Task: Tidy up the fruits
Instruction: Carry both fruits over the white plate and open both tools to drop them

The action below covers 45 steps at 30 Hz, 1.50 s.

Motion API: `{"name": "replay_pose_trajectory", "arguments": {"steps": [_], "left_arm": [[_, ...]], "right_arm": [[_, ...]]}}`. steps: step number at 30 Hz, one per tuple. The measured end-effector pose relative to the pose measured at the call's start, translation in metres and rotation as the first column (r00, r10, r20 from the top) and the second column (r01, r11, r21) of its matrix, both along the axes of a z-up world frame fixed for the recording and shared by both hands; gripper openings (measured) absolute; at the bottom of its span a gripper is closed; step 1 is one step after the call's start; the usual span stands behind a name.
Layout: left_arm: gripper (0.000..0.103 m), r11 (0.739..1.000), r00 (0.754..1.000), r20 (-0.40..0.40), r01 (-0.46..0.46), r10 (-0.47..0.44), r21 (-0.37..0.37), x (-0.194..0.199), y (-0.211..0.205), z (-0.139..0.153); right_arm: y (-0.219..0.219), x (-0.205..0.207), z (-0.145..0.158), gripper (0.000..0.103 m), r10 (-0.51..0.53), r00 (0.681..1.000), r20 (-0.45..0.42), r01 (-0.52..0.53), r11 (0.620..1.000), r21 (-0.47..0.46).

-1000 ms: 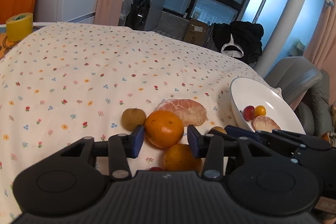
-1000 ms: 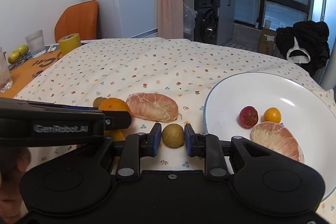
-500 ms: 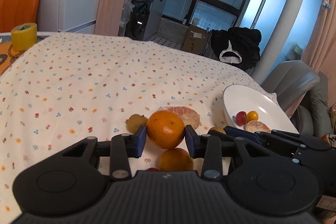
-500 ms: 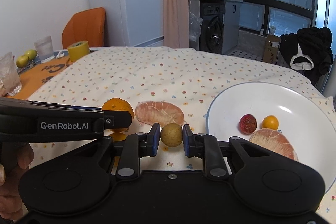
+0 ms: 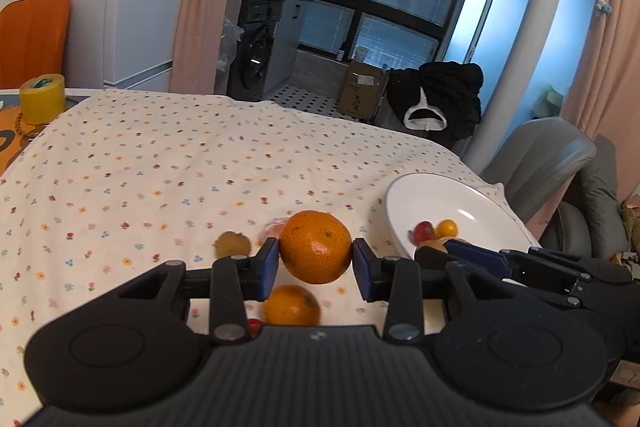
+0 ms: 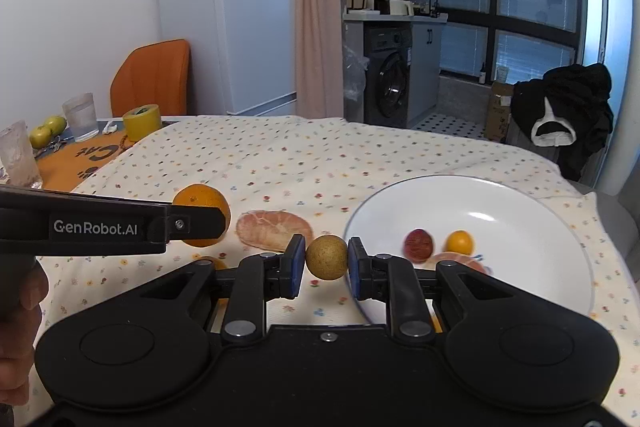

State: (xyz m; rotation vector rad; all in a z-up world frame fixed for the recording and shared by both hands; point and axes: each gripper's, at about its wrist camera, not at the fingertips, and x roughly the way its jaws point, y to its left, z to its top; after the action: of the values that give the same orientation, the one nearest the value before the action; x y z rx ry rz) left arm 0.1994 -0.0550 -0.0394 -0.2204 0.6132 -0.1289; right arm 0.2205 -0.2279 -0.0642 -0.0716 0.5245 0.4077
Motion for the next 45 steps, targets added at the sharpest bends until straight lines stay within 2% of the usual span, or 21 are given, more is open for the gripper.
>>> {"name": "replay_pose_trajectory", "arguments": {"steps": [11, 23, 42, 45], "left_arm": [[0.038, 0.999, 0.999, 0.025, 0.041, -0.041, 0.02, -0.002, -0.026, 0.01], [0.038, 0.996, 0.997, 0.016, 0.081, -0.081, 0.033, 0.009, -0.053, 0.006], [0.038, 0.986, 0.987, -0.033, 0.158, -0.156, 0.052, 0.033, -0.094, -0.009], [0.04, 0.986, 0.987, -0.034, 0.158, -0.156, 0.046, 0.034, -0.095, -0.01]], "right_arm": [[-0.031, -0.007, 0.007, 0.021, -0.048, 0.998, 0.03, 0.048, 0.999, 0.012], [-0.077, -0.002, 0.004, 0.021, -0.132, 0.99, 0.039, 0.131, 0.991, 0.034], [-0.121, 0.012, -0.017, 0.021, -0.216, 0.976, -0.003, 0.216, 0.976, 0.04], [-0.123, 0.013, -0.019, 0.027, -0.226, 0.974, -0.018, 0.227, 0.973, 0.044]]}}
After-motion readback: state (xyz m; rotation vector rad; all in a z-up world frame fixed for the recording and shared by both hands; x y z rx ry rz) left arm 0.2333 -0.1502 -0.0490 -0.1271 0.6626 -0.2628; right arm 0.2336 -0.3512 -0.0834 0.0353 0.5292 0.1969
